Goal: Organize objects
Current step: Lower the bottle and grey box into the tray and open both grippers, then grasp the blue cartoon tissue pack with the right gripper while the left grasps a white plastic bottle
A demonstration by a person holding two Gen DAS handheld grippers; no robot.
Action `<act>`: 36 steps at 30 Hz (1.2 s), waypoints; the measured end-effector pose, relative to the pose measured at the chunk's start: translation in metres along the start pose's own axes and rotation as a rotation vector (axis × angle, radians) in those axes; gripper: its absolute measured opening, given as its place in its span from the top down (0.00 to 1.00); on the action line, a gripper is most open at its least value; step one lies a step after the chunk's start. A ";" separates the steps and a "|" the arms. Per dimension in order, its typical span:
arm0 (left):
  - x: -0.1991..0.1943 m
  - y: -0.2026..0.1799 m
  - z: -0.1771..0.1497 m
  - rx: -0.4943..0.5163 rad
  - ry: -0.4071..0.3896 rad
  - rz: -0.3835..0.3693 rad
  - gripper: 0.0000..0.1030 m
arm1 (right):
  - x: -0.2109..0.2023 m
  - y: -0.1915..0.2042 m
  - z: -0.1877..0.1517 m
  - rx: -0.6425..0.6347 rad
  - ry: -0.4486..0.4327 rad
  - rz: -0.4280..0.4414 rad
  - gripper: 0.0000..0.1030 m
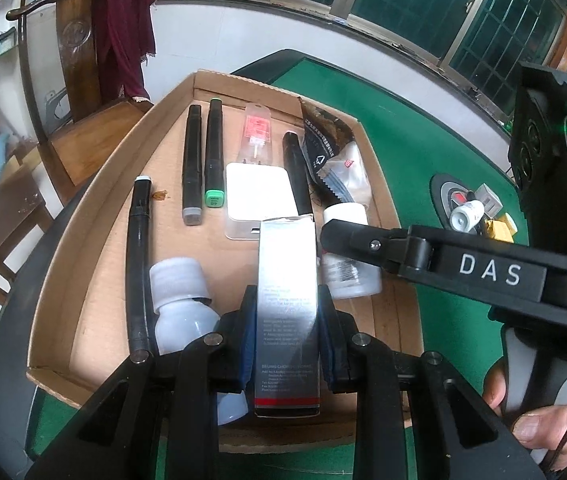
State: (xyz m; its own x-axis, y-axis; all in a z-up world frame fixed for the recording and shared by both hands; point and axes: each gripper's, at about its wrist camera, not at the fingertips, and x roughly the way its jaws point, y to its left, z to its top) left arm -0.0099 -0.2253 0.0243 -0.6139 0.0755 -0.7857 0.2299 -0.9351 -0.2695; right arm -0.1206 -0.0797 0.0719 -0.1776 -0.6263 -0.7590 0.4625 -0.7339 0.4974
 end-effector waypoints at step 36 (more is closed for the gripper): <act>-0.027 -0.085 0.004 0.108 -0.031 -0.070 0.59 | -0.106 -0.064 -0.037 0.053 -0.111 0.051 0.66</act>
State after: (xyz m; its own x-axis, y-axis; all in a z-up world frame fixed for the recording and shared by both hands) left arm -0.0155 -0.1489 0.0708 -0.6492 0.1324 -0.7490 0.1041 -0.9600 -0.2599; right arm -0.0992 0.0437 0.1052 -0.2514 -0.6862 -0.6826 0.4275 -0.7114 0.5577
